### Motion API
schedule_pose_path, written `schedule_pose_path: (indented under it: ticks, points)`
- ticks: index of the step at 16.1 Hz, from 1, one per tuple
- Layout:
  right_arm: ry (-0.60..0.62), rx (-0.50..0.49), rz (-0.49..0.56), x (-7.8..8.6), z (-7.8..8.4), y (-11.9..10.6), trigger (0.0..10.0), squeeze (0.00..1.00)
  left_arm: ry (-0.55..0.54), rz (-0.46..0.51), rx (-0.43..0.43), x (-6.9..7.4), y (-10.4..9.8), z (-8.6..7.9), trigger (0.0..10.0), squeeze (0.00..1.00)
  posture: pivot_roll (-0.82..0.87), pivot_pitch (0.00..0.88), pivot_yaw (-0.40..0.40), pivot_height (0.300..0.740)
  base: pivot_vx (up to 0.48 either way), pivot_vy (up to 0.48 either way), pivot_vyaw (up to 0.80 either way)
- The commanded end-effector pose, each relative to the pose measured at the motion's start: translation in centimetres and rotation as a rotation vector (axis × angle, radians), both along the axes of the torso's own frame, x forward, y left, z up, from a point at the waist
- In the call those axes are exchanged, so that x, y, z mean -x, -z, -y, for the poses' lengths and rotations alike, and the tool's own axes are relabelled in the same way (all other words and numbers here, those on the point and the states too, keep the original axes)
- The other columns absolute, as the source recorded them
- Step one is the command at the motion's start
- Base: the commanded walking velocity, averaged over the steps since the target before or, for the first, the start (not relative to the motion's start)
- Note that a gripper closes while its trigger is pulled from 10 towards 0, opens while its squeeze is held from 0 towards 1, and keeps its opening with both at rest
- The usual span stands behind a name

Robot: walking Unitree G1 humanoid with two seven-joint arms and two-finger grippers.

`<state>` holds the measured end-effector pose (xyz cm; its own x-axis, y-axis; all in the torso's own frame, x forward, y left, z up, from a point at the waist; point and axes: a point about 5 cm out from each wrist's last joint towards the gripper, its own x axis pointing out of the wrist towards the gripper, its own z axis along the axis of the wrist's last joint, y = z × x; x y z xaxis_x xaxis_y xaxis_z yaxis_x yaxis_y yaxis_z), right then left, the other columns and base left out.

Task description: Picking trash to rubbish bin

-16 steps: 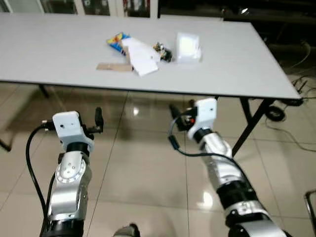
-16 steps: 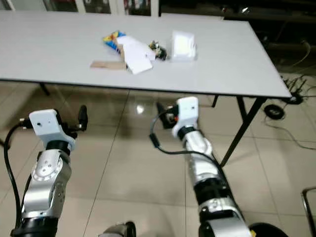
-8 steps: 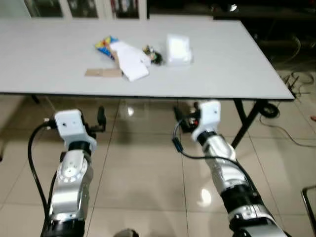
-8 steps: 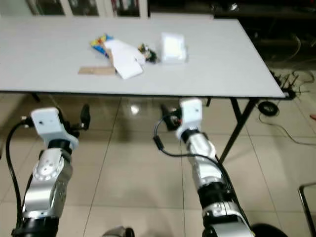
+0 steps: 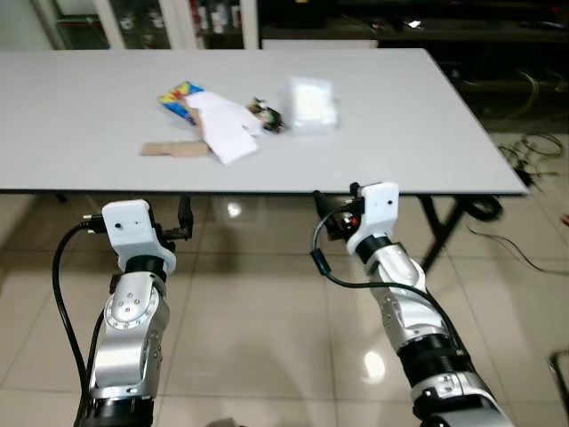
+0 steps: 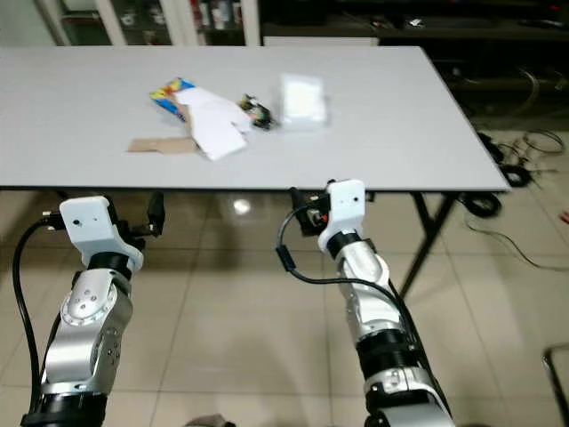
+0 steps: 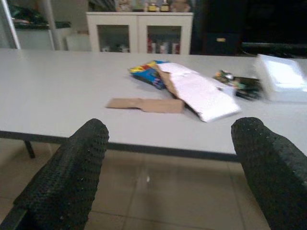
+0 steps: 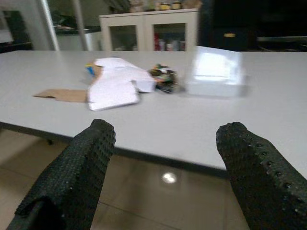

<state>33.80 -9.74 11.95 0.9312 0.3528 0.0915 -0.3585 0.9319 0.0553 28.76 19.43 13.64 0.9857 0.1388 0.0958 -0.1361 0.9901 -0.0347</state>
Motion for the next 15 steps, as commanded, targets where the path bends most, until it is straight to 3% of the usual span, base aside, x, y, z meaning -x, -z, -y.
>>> schedule_pose_path:
  ticks: [1, 15]
  points:
    - [-0.021, -0.008, 0.002, 0.02, -0.85, -0.3, 10.0, 0.0, -0.023, -0.003, -0.013, 0.03, -0.23, -0.78, 10.0, 0.0, -0.01, 0.097, 0.02, 0.74, 0.442, 0.0, 0.0]
    - [-0.027, -0.003, 0.004, 0.12, -0.96, -0.32, 10.0, 0.0, -0.014, -0.014, -0.016, -0.13, -0.05, -0.57, 10.0, 0.0, -0.01, 0.097, 0.025, 0.74, 0.437, 0.0, 0.0]
